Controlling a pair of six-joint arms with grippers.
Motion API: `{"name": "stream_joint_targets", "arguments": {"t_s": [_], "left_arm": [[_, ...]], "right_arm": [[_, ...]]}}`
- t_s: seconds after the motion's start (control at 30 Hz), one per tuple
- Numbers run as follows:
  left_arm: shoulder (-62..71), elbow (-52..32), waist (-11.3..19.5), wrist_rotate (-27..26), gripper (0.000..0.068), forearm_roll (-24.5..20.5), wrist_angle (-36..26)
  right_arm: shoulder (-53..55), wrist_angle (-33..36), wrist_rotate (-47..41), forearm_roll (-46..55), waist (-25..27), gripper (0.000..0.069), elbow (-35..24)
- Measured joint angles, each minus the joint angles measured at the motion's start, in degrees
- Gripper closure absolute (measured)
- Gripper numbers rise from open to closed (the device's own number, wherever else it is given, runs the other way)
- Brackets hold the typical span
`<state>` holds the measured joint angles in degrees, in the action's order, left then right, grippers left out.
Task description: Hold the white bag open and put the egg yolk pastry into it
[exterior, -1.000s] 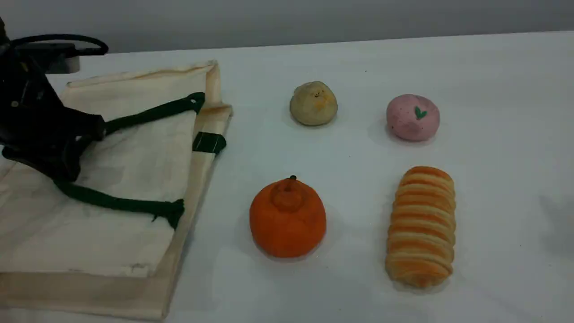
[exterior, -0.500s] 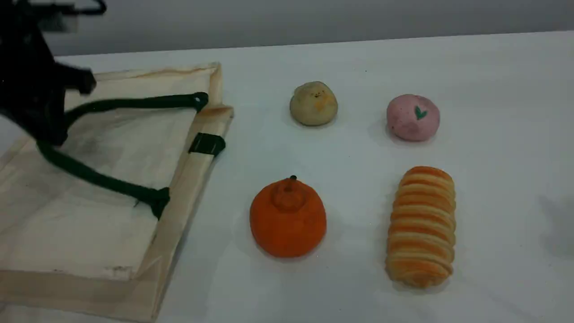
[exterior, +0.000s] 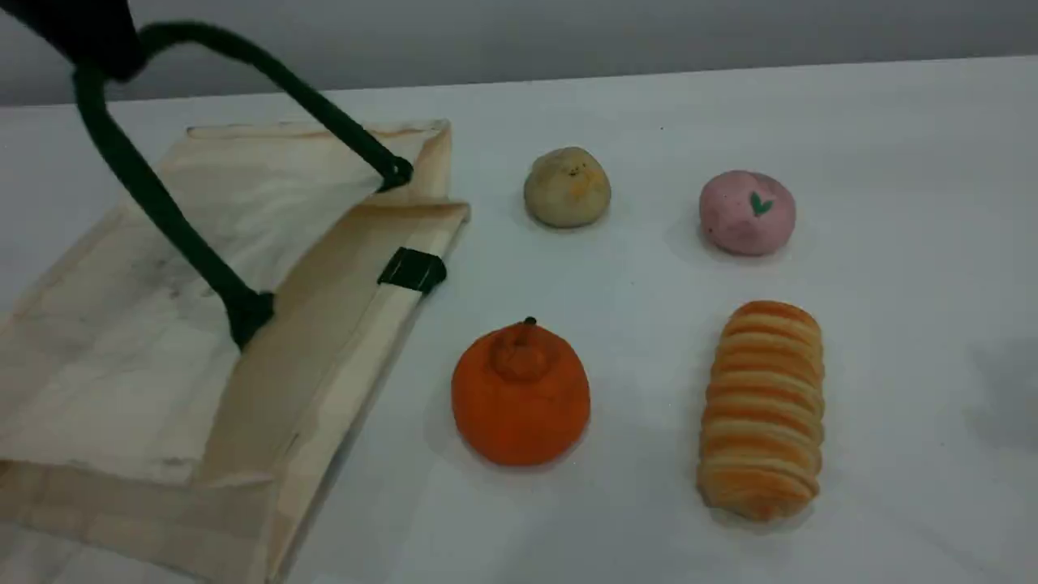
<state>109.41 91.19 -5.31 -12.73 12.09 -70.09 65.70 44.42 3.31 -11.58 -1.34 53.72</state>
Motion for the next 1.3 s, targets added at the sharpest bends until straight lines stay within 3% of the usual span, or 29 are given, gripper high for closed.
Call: {"name": "stream_joint_targets", "arguments": {"t_s": [0.27, 0.47, 0.73, 1.03, 1.3], "left_arm": [[-4.2, 3.0, 0.0, -7.8, 0.0578, 10.3, -0.1], [-9.9, 3.8, 0.0, -7.7, 0.0578, 10.4, 0.1], [-17.9, 3.8, 0.0, -7.6, 0.0578, 10.8, -0.1], [-20.1, 3.8, 0.0, -7.6, 0.0578, 11.2, -0.1], [-20.1, 3.8, 0.0, -7.6, 0.0578, 11.2, 0.0]], "right_arm": [[6.2, -2.2, 0.3, -0.1, 0.0, 0.0118, 0.0], [8.0, -4.4, 0.3, -0.3, 0.0, 0.0118, 0.0], [9.0, -15.2, 0.8, -5.2, -0.6, 0.0118, -0.3], [17.8, -23.0, 9.9, -5.4, -7.2, 0.0118, -0.2], [27.2, -29.4, 12.5, -5.4, -12.3, 0.0118, -0.2]]}}
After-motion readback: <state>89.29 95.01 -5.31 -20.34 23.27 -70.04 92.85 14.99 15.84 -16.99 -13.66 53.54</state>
